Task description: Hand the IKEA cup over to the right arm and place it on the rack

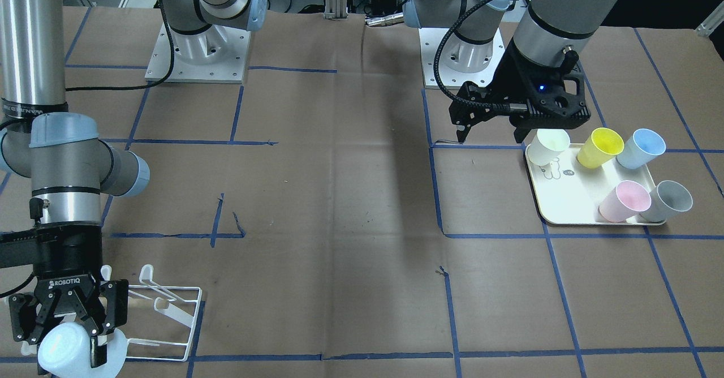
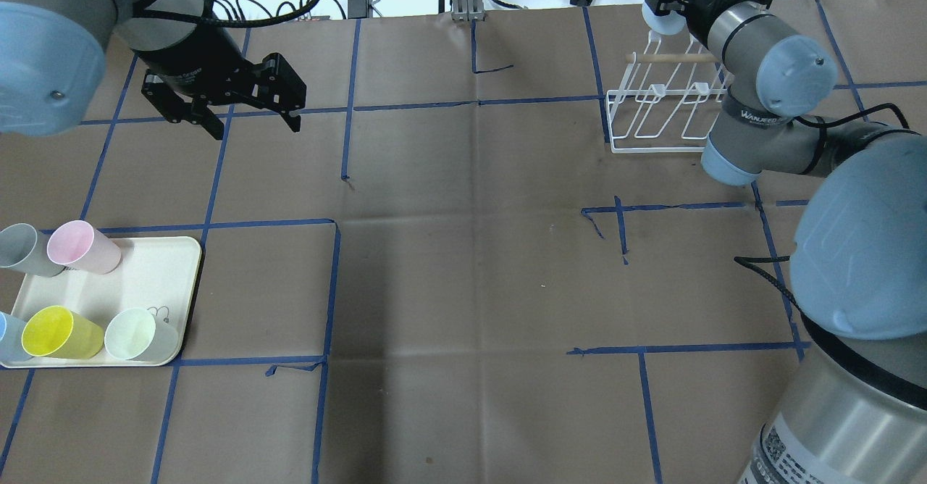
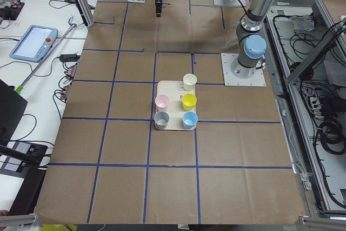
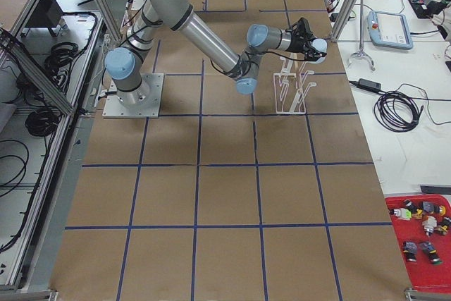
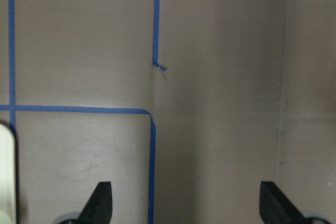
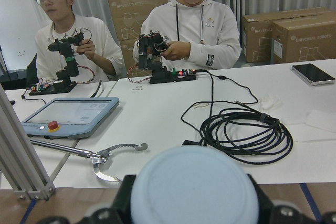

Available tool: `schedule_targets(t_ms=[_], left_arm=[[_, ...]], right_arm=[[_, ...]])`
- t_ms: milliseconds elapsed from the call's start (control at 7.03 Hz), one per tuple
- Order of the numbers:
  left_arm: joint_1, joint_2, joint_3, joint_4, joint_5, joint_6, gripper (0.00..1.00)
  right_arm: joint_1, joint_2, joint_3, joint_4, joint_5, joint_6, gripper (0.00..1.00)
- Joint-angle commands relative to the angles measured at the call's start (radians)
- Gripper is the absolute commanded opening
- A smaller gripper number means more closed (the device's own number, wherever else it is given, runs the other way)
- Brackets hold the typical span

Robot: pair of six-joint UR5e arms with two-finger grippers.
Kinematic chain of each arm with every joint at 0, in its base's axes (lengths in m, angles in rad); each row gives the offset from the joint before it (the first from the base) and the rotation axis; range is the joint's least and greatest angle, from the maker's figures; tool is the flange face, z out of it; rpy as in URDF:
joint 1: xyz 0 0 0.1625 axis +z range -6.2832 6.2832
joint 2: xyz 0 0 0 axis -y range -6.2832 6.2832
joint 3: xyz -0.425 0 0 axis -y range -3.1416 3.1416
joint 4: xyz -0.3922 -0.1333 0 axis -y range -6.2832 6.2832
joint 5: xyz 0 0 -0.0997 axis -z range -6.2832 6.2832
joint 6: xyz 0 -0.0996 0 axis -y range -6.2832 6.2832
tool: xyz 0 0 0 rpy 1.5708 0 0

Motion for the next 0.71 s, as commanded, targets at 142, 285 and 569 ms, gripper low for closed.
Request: schedule_targets(t_ms=[142,285,569], left_arm=[[0.002,0.018,-0.010,-0.010,0.048,0.018,0.99],[0.005,0.023,-0.014,-0.008,0.048,0.021,0.99],[0.075,0.040,-0.048,-0.011,0.054,0.142,0.99]], right_arm=[[0.015,0.016,0.014,0.000,0.001,-0.002,0.15],[0.018,0.015,0.029,0.002,0.006,-0.003,0.15],[0.018,0.015,0.043,0.002,0.011,-0.005,0.16]])
